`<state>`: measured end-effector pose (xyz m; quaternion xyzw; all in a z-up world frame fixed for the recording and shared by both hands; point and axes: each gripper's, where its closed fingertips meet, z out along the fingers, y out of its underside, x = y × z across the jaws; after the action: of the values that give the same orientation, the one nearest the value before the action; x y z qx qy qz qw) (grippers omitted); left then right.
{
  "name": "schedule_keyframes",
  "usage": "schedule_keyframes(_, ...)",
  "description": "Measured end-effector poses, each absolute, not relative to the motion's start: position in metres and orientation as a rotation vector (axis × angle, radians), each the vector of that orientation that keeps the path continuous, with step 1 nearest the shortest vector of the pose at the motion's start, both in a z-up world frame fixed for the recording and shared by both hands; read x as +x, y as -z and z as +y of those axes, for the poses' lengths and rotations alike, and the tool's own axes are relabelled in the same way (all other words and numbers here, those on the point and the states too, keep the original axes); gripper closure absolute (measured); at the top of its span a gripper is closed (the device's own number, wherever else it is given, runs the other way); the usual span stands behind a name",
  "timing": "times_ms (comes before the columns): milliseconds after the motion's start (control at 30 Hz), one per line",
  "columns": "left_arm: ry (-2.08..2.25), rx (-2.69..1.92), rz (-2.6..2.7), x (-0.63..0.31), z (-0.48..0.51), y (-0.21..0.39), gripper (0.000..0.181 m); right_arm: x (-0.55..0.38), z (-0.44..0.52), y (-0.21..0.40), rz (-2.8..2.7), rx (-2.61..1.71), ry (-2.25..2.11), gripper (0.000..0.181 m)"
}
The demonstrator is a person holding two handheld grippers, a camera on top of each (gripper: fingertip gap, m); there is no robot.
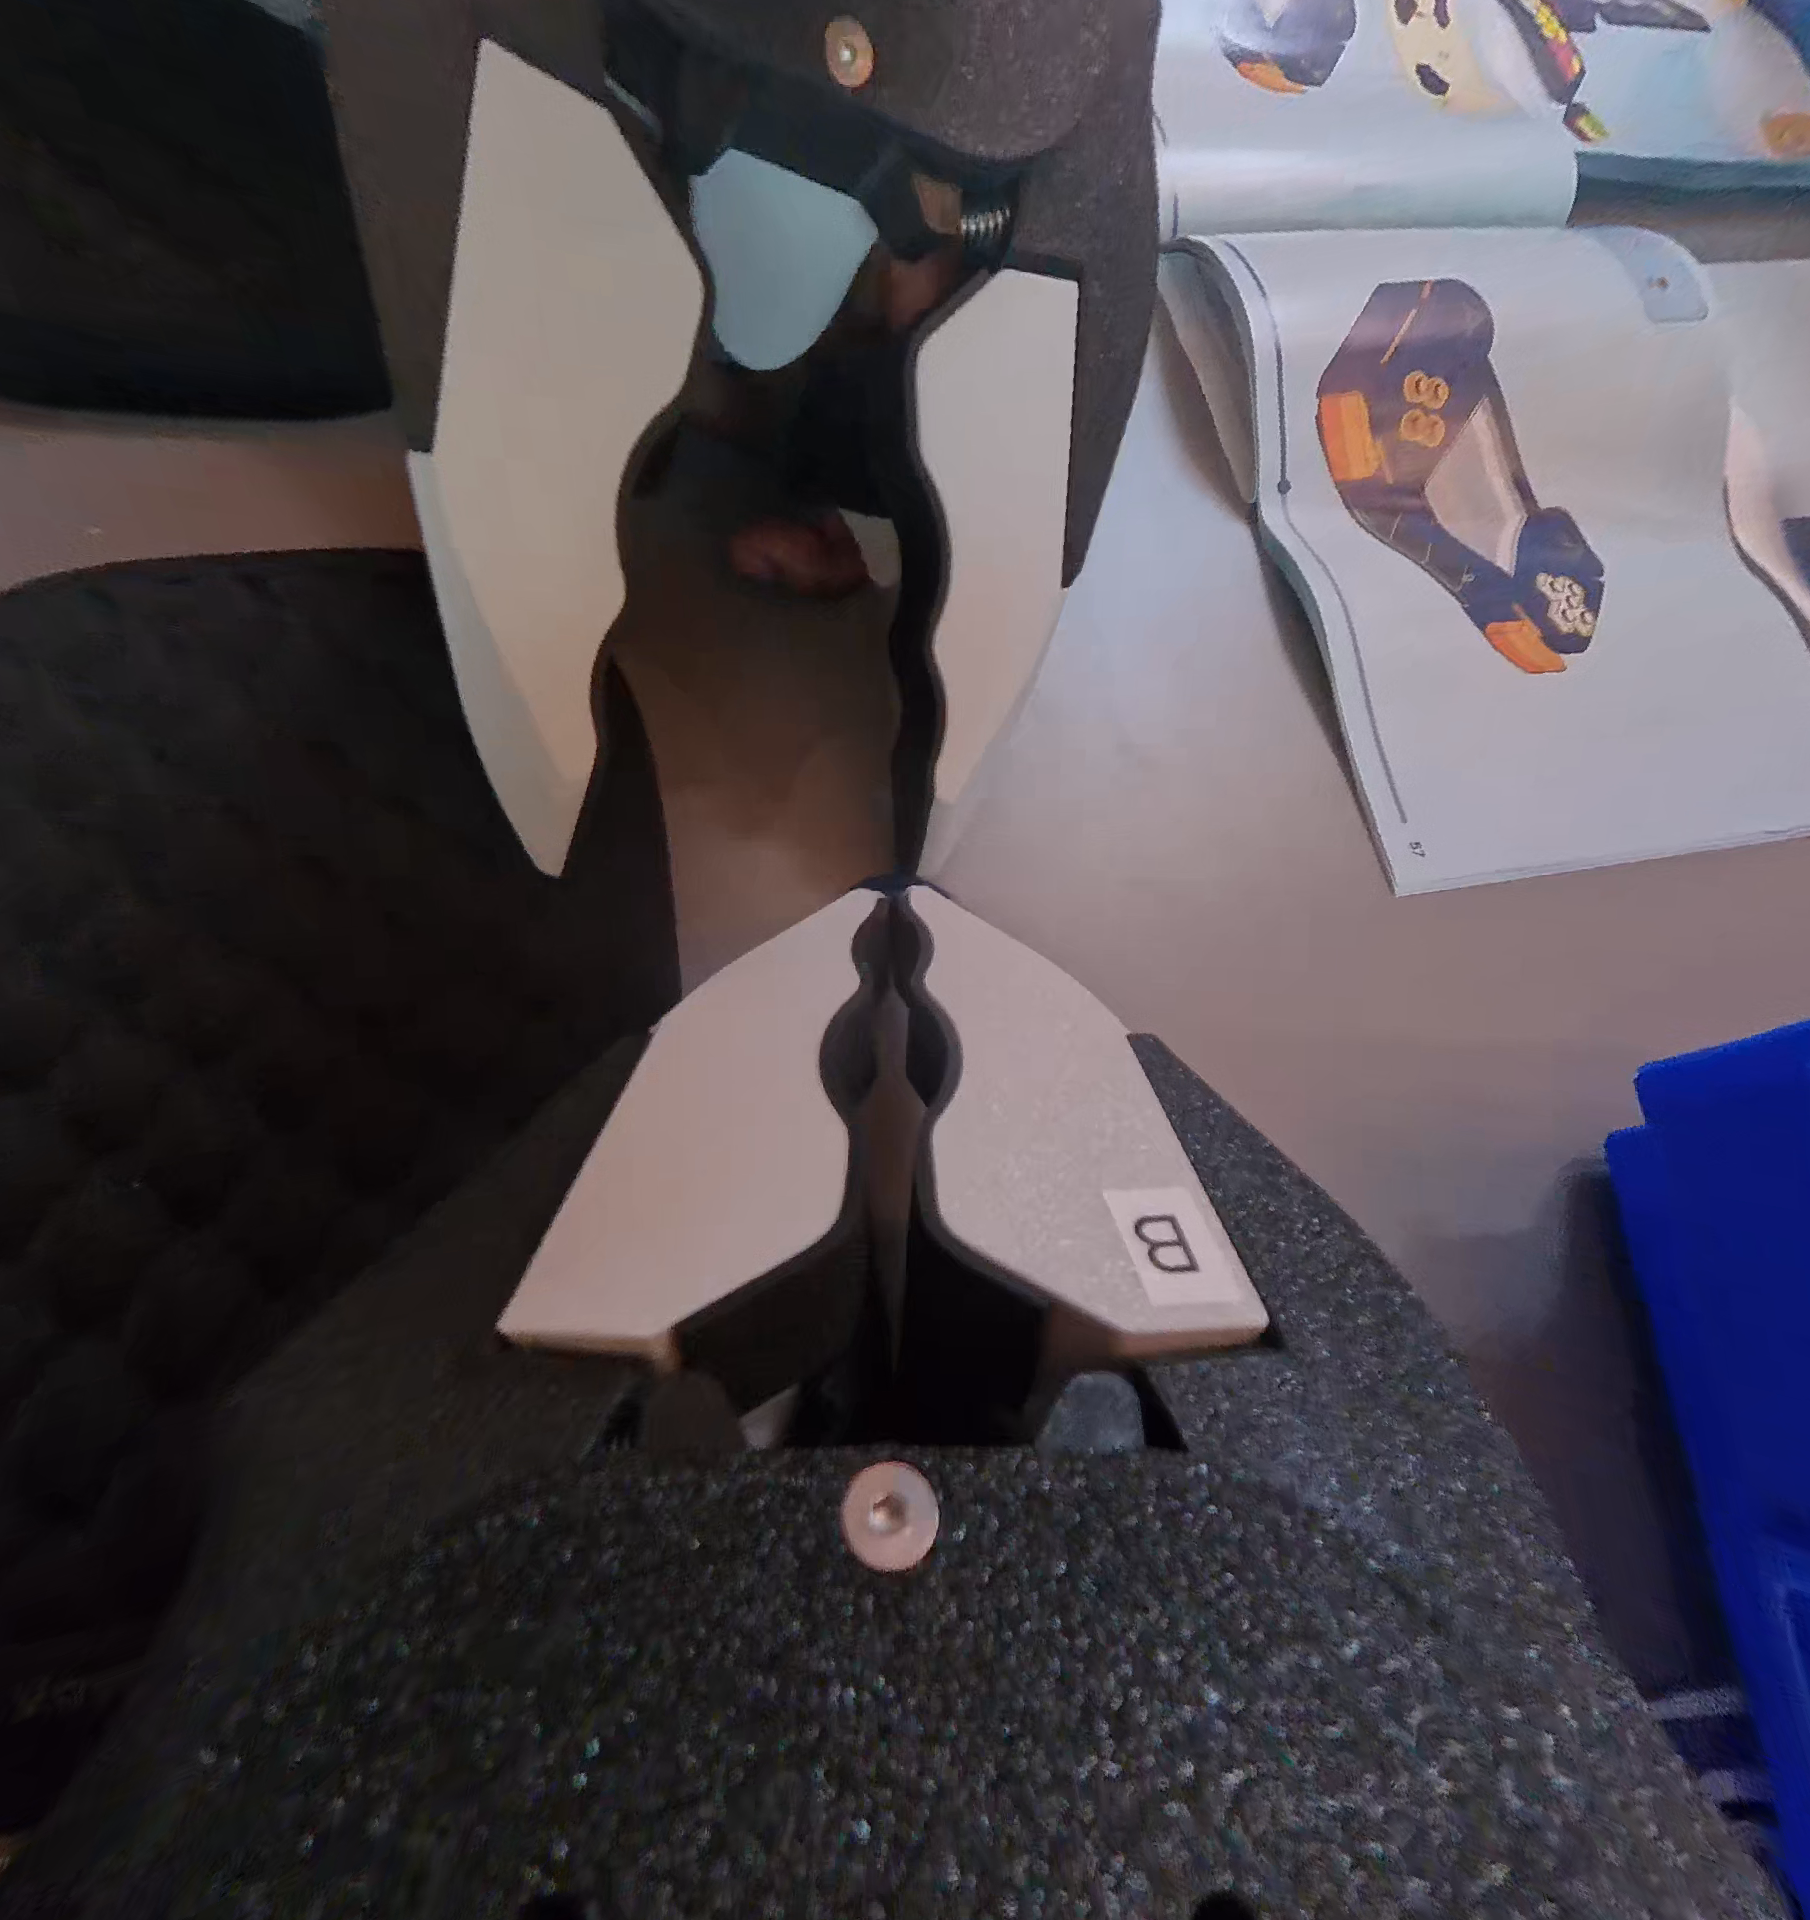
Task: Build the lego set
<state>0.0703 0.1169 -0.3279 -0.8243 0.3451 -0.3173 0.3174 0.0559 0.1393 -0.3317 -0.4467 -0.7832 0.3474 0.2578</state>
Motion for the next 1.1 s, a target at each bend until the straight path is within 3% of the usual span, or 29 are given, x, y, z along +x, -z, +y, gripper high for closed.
schedule_keyframes(233, 0.885, -2.172, 0.909, 0.072, 0.115, 0.328, 0.128, 0.055, 0.147, 0.308, -1.976, -1.396, -1.356, 0.181)
schedule_keyframes(633, 0.883, -2.172, 0.910, 0.074, 0.116, 0.328, 0.128, 0.059, 0.141, 0.331, -2.109, -1.308, -1.030, 0.181)
schedule_keyframes(1100, 0.850, -2.169, 0.924, 0.077, 0.116, 0.330, 0.129, 0.059, 0.137, 0.331, -2.119, -1.287, -1.040, 0.181)
